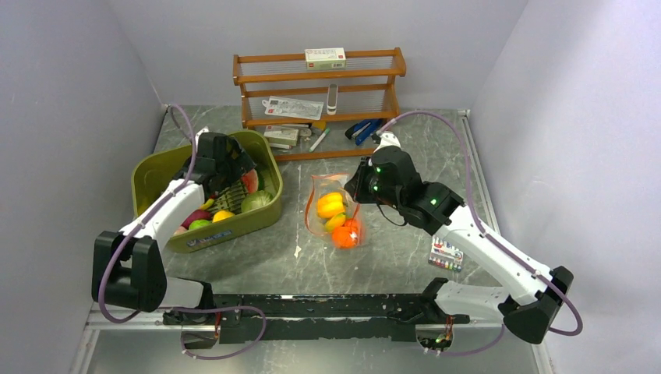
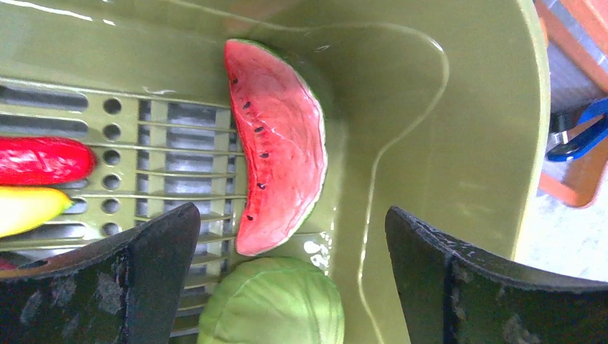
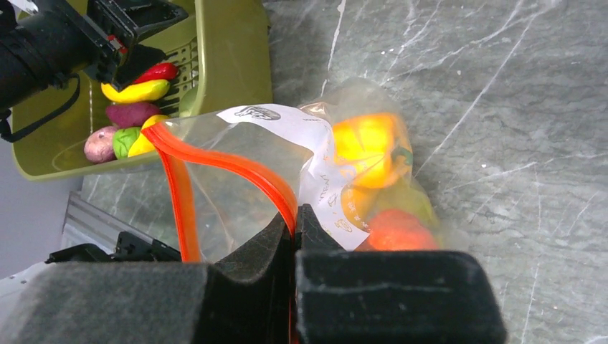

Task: Place the food in the zip-top bag and seal the zipper
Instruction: Pick up the fake fruit from the bin.

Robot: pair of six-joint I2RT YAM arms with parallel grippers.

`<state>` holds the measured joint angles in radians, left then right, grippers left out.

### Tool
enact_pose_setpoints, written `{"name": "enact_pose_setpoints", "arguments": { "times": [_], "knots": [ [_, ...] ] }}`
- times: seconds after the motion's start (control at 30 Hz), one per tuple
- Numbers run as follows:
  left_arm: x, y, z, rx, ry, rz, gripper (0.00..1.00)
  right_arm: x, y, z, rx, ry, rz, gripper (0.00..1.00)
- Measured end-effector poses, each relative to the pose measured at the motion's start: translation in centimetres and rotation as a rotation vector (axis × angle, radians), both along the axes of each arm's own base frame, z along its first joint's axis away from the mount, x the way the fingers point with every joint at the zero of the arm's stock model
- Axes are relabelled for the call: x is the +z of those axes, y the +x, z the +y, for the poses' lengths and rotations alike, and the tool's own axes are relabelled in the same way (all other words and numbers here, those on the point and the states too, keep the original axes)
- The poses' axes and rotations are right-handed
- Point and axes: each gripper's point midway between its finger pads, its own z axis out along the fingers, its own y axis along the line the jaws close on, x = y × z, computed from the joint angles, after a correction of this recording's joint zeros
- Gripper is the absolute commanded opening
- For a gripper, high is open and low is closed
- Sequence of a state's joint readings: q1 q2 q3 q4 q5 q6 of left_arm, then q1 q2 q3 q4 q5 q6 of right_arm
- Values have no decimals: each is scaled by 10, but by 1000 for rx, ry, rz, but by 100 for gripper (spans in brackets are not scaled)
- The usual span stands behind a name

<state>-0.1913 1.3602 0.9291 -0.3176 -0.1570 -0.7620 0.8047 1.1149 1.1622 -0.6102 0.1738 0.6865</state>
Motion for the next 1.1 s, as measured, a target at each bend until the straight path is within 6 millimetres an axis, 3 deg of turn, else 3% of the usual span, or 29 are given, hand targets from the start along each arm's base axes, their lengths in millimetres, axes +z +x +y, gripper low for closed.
{"name": "enact_pose_setpoints", "arguments": {
  "times": [0.27, 0.53, 0.87, 1.1],
  "knots": [
    [-1, 17, -9, 103, -121, -6, 94, 11, 0, -8, -20, 9, -38, 0],
    [-14, 32, -7, 141, -118, -2, 90, 16, 1, -14, -42, 8, -60, 0],
    [-67, 35, -6, 130, -64, 105, 88, 12, 1, -20, -58, -21, -52, 0],
    [-73, 42, -1, 126, -36, 85, 78, 7, 4, -15, -57, -34, -39, 0]
  ]
}}
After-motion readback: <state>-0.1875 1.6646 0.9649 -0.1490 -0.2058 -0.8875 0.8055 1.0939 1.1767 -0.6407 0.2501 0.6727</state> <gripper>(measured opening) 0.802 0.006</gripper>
